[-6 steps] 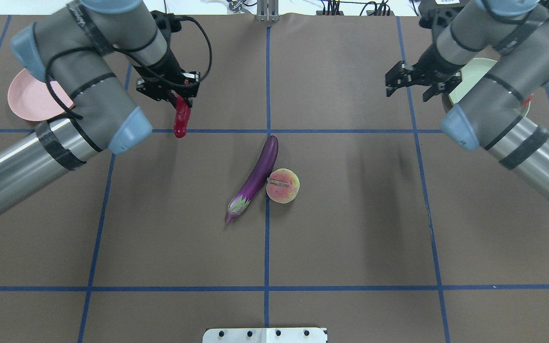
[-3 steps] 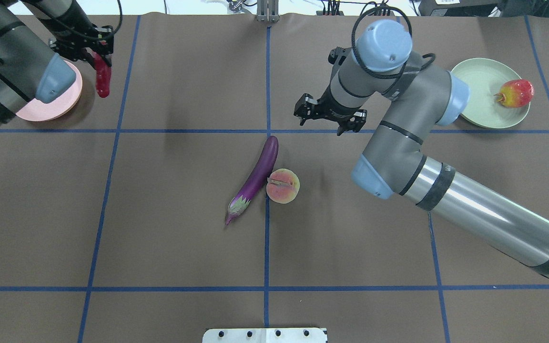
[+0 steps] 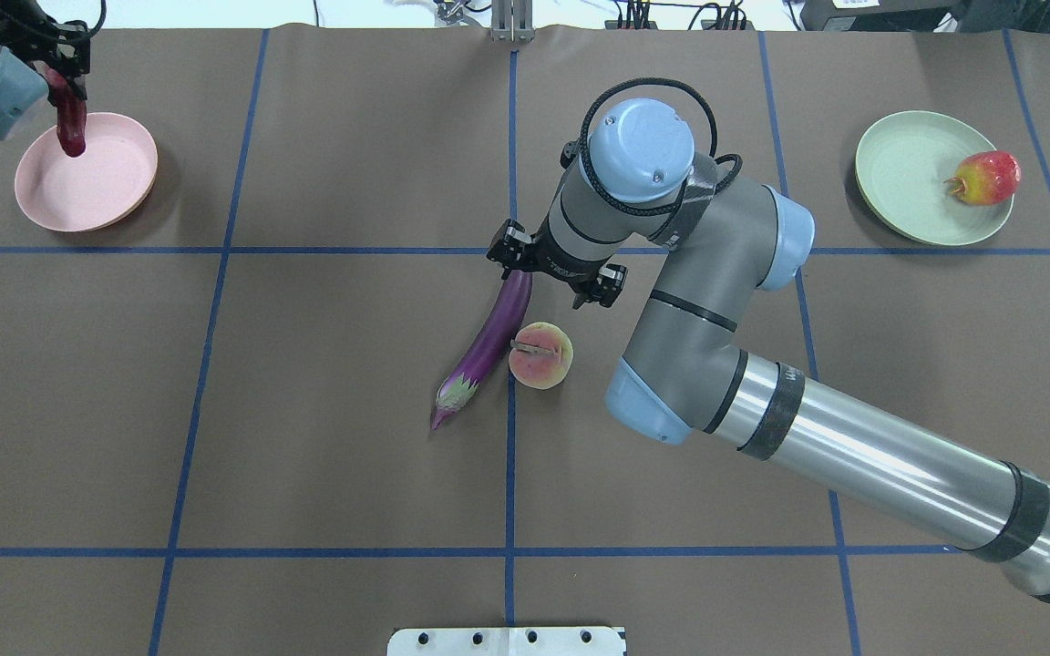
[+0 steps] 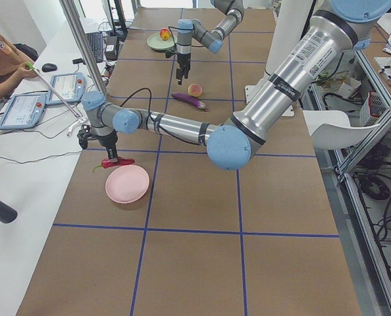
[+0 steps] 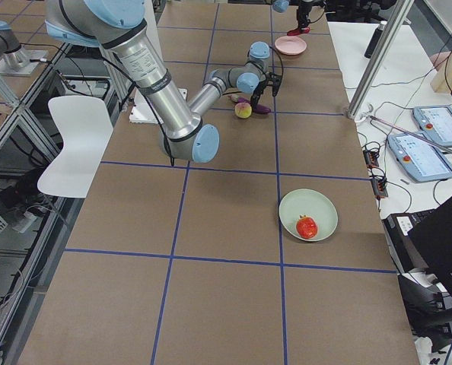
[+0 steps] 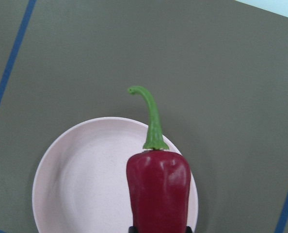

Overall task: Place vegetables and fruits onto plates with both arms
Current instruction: 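Lower chili onto pink plate with left gripper while right grasps peach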

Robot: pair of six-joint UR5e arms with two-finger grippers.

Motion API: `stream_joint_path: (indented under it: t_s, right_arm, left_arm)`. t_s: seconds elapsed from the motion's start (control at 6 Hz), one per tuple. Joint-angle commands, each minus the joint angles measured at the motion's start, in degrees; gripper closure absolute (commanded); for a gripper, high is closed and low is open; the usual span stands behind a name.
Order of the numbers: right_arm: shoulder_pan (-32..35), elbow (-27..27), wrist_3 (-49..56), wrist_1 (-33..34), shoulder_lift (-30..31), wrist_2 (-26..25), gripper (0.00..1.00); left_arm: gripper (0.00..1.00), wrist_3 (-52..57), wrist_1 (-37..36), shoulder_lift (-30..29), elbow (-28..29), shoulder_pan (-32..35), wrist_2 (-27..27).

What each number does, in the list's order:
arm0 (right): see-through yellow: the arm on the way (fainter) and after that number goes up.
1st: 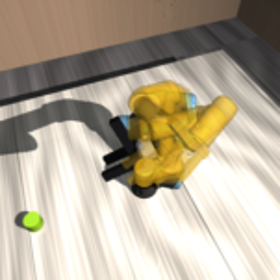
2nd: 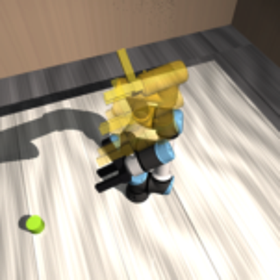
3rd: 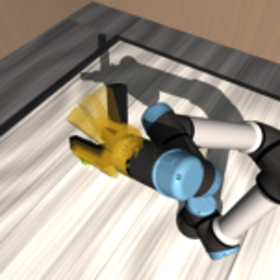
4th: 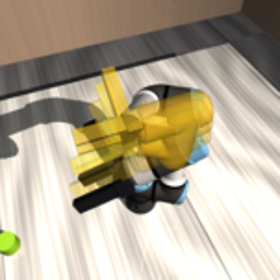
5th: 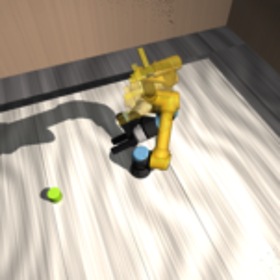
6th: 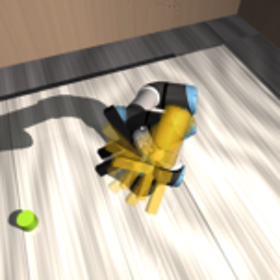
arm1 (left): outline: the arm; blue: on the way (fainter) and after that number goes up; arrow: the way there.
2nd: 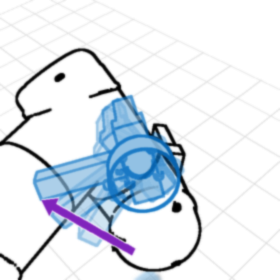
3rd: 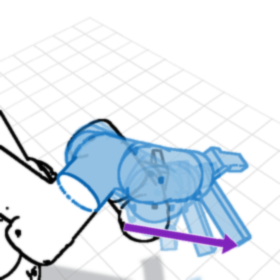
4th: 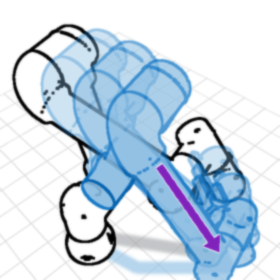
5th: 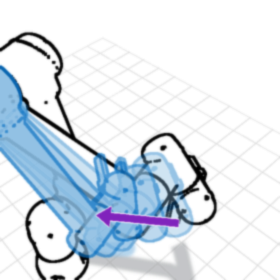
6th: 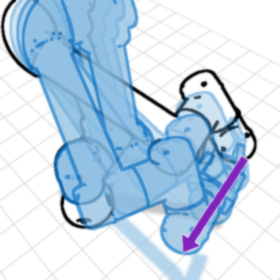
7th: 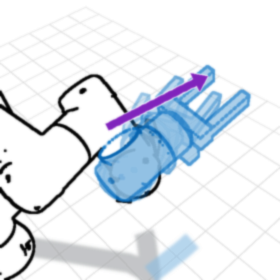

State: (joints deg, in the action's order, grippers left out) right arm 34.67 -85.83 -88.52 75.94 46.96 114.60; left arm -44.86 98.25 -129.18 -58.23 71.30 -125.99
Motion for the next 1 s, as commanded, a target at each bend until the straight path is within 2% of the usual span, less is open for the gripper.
stream_joint_path:
  t_s: [0.0, 0.17, 0.33, 0.5, 0.83]
  right_arm:
    - [-2.66, -0.3, -0.77, 0.26, 0.67, -0.08, 0.0]
    - [-2.85, -0.39, -0.95, 0.53, 0.85, 0.1, 0.0]
    - [-2.94, -0.39, -0.86, 0.79, 0.94, 0.1, 0.0]
    - [-3.03, -2.13, -0.69, 5.58, 0.33, 0.27, 0.0]
    - [-5.64, -3.03, -0.07, 7.82, 1.2, -1.38, 0.0]
  left_arm:
    - [0.75, 1.17, 4.11, -1.16, 6.8, -0.01, 1.88]
    - [0.3, 1.35, 4.57, -1.07, 6.64, -0.28, 1.89]
    - [0.0, 1.26, 4.67, -1.07, 6.29, -0.28, 1.89]
    - [0.0, 1.18, 4.75, -1.07, 6.2, -0.28, 1.89]
    - [0.0, 1.17, 4.84, -0.98, 6.02, -0.37, 1.89]
